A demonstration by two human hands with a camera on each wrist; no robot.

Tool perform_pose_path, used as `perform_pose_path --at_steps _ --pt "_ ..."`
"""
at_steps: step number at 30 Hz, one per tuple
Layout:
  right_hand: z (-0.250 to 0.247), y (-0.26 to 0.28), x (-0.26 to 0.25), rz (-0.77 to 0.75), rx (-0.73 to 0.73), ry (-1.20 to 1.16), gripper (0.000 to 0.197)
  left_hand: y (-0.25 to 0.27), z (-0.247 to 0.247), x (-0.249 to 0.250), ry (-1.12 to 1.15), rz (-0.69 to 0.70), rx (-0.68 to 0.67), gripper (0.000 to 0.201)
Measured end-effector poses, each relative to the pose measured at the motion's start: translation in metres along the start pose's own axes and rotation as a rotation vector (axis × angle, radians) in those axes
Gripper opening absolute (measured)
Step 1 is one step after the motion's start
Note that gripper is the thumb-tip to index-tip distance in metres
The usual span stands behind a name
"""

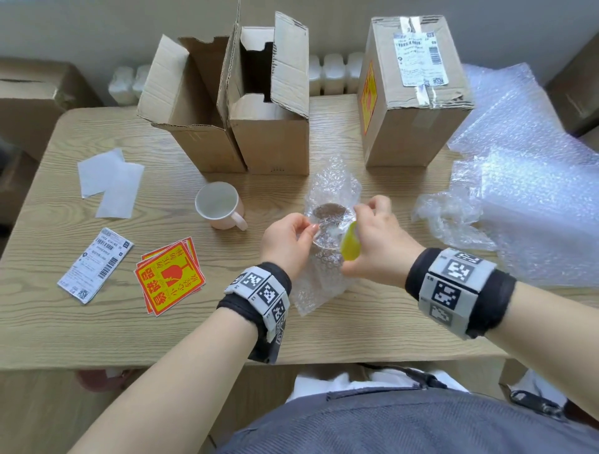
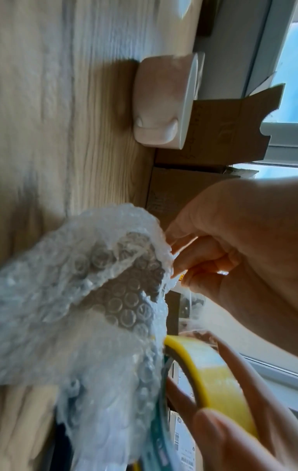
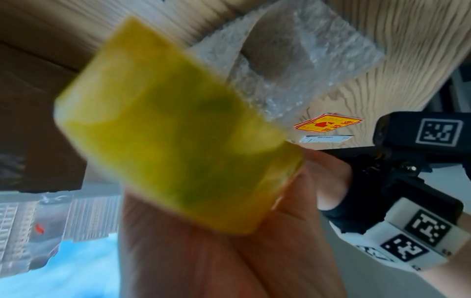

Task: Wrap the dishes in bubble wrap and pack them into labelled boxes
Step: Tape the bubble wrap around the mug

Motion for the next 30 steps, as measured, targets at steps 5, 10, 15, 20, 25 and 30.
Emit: perform_pose_path --at_steps 5,10,15,20,25,30 --pt "-0.021 0.008 0.008 -0.026 0.081 0.138 0.058 -0.003 0.001 0.001 -0.011 -0.012 0.021 0.016" --pt "-0.03 0.006 0.009 -0.05 0.103 0.124 0.055 -0.009 -0.004 -0.001 -0.013 -0.02 0.037 0.017" --pt "-0.035 -0.004 0.01 -0.05 0.127 0.225 0.055 -0.016 -0.008 -0.003 -0.011 -0.069 0.073 0.022" --pt "-0.034 -0.018 0.012 -0.021 0.09 0.326 0.048 -0.021 -0.007 0.002 -0.085 -0.049 0.014 0.018" --pt "-0.029 -0.025 0.012 -0.019 0.072 0.416 0.042 -0.016 -0.006 0.003 -0.165 -0.071 -0.008 0.018" --pt "-0.024 -0.026 0.009 -0.073 0.099 0.485 0.042 -0.018 -0.005 0.001 -0.164 -0.2 -0.03 0.02"
Point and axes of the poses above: each hand's wrist, its own y-axis away from the middle knuckle, its own z-axis out of the palm, x = y × z, the point moved 4 cm from there along -y, towards the middle knuckle, and after that the axes turned 1 degree about y, right-handed, at the moved point
